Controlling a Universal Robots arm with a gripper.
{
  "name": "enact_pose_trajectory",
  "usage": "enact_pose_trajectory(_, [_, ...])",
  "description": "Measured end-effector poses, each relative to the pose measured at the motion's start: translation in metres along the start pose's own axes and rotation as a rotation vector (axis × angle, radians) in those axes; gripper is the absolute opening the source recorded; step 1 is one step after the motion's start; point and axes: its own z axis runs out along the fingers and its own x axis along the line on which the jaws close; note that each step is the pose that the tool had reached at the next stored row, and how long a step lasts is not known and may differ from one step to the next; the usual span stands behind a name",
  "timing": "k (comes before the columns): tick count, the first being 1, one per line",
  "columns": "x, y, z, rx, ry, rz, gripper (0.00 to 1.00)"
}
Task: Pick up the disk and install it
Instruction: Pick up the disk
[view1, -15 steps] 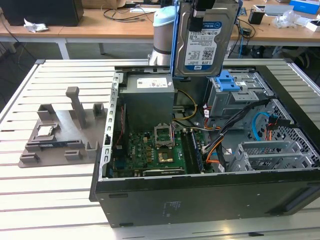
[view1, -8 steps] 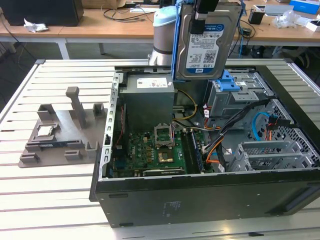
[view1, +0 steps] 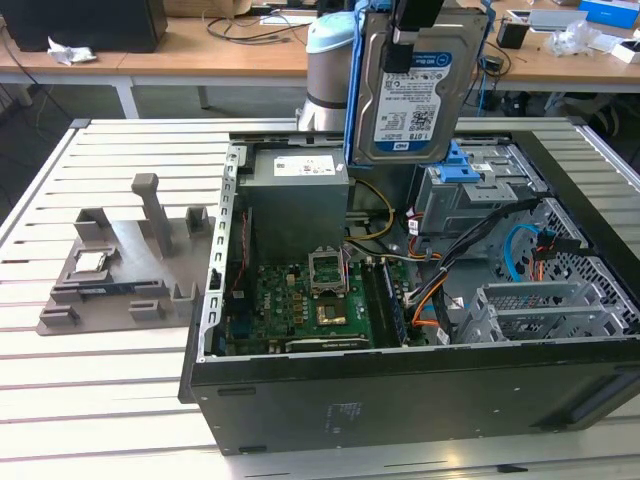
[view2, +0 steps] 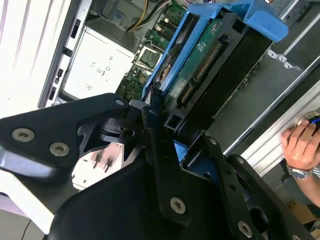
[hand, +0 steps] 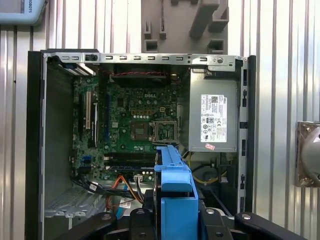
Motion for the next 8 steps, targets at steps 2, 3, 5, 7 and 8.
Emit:
enact_pose_trajectory(2, [0.003,-0.0002,0.0,0.0,0.0001,0.0,0.36])
enact_pose_trajectory(3, [0.004,-0.0002,0.0,0.0,0.0,0.0,0.36])
enact_pose_trajectory(5, [0.0075,-0.0003,0.0001,0.0,0.0,0.0,0.36])
enact_pose_trajectory(7, [0.0109,-0.0004,0.0002,0.0,0.0,0.0,0.36])
enact_pose_trajectory(8, [0.012,-0.0004,0.0002,-0.0001,0.0,0.0,0.36])
